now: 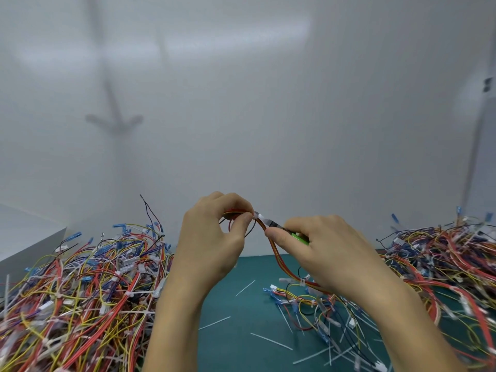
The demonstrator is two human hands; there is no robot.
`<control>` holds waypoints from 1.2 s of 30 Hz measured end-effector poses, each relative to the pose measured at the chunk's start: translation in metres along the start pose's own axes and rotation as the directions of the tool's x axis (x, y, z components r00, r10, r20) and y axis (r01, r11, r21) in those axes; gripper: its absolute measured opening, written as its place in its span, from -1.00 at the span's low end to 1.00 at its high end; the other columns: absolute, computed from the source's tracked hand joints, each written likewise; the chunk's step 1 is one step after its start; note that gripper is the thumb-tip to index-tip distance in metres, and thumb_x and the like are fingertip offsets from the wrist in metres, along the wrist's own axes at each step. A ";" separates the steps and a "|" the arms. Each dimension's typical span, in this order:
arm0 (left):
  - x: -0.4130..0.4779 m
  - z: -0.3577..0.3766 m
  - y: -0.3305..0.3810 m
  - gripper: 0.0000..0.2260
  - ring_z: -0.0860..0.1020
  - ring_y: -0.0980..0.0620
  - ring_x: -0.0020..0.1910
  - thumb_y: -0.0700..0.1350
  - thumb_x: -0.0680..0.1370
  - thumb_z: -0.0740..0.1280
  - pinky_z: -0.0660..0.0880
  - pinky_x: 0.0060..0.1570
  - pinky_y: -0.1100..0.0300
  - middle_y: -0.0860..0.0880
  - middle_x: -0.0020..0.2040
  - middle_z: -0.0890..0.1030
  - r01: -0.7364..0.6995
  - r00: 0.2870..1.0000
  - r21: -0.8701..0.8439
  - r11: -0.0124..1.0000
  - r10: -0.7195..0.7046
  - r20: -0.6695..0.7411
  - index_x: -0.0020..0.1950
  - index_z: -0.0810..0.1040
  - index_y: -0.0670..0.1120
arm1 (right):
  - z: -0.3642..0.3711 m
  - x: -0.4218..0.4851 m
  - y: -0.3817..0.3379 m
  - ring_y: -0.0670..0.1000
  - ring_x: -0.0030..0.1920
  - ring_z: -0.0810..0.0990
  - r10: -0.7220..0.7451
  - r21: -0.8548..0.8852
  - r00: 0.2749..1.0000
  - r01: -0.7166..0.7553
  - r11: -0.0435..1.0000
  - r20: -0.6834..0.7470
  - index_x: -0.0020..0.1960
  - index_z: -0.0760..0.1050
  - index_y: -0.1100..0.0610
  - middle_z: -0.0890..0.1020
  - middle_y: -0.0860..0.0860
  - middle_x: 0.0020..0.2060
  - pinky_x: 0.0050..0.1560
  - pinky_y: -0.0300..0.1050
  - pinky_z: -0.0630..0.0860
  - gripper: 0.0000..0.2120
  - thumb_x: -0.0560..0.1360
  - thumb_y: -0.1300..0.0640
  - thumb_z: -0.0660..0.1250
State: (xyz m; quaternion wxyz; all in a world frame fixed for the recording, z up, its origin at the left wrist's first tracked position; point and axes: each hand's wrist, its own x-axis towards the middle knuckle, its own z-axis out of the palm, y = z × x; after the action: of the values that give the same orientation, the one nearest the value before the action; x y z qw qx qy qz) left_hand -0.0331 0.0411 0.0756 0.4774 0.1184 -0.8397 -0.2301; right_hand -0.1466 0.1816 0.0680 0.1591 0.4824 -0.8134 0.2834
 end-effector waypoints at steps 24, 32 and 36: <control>0.001 -0.001 0.007 -0.84 0.53 0.22 0.02 -0.12 0.47 0.49 0.44 0.07 0.32 0.13 0.01 0.59 -0.056 0.972 -0.059 0.997 0.041 -0.230 0.02 0.63 0.06 | 0.007 0.007 -0.002 0.18 -0.31 0.58 0.282 0.587 0.950 -0.152 0.795 -0.136 -0.26 0.58 0.06 0.59 0.08 -0.43 -0.19 0.19 0.61 -0.79 0.50 0.00 0.42; 0.001 -0.006 0.005 -0.86 0.60 0.15 -0.29 -0.09 0.59 0.34 0.50 -0.22 0.30 0.14 -0.29 0.65 0.082 0.958 -0.227 0.970 -0.139 -0.249 -0.16 0.59 0.02 | 0.007 0.008 0.003 0.02 -0.47 0.54 0.313 0.669 0.936 -0.131 0.731 -0.159 -0.19 0.57 0.11 0.59 0.11 -0.44 -0.28 0.17 0.63 -0.83 0.53 0.06 0.39; 0.003 -0.002 0.001 -0.78 0.59 0.19 -0.33 -0.09 0.64 0.23 0.45 -0.29 0.38 0.18 -0.30 0.65 0.147 0.931 -0.230 0.962 -0.214 -0.297 -0.16 0.59 0.02 | 0.007 0.009 0.004 0.16 -0.36 0.58 0.295 0.650 0.939 -0.113 0.752 -0.177 -0.17 0.57 0.08 0.58 0.13 -0.43 -0.19 0.22 0.61 -0.84 0.53 0.03 0.39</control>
State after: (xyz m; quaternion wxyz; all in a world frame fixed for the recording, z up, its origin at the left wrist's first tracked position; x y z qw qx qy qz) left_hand -0.0326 0.0401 0.0793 0.5931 0.1814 -0.7088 -0.3359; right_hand -0.1542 0.1723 0.0664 0.0650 0.3718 -0.6901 0.6175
